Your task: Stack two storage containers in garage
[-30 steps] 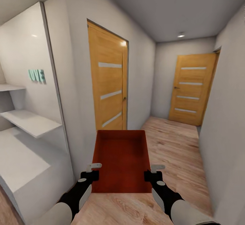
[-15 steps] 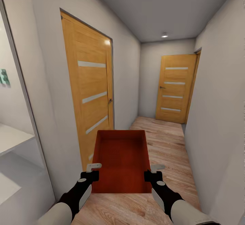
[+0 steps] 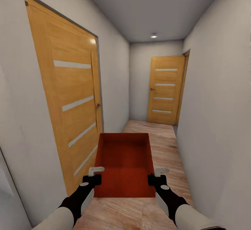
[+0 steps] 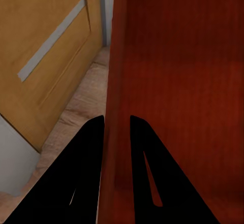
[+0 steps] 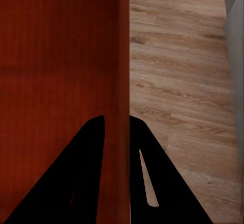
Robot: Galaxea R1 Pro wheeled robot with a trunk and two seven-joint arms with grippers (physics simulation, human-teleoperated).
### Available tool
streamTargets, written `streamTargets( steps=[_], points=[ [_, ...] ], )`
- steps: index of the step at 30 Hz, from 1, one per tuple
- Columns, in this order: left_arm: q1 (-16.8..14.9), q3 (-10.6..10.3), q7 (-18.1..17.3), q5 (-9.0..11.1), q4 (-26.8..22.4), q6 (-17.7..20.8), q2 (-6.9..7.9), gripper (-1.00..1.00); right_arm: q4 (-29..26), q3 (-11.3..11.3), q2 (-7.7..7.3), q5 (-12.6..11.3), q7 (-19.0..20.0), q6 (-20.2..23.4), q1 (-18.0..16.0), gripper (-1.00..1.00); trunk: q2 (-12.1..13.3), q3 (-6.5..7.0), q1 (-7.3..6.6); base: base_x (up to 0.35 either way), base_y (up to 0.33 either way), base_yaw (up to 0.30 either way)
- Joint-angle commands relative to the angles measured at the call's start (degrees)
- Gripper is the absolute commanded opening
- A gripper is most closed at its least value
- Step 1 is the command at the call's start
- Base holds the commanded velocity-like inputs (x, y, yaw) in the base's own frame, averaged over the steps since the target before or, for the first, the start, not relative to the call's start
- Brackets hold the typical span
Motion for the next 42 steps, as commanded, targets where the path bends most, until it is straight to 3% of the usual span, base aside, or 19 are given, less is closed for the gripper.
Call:
streamTargets(
  steps=[1, 15, 32, 42],
  points=[
    [0.0, 4.1, 1.8, 1.4, -1.6, 0.4, 0.03, -1.0, 0.2, -0.2, -0.01, -0.4, -0.5, -0.2, 0.0, -1.0, 0.0, -0.02, 0.05, 0.323, 0.0, -0.223],
    [0.0, 4.1, 1.9, 1.4, -1.5, 0.3, 0.03, -1.0, 0.2, -0.3, -0.1, -0.3, -0.5, -0.4, 0.0, -1.0, 0.0, -0.02, 0.05, 0.313, 0.0, -0.104],
    [0.0, 4.1, 2.0, 1.4, -1.5, 0.3, -0.01, -1.0, 0.2, -0.3, -0.11, -0.4, -0.5, -0.4, 0.0, -1.0, 0.0, -0.02, 0.05, 0.026, 0.0, 0.0],
    [0.0, 4.1, 2.0, 1.3, -1.4, 0.3, 0.03, -1.0, 0.2, -0.2, -0.02, -0.4, -0.5, -0.3, 0.0, -1.0, 0.0, -0.02, 0.05, 0.28, 0.0, 0.0]
  ],
)
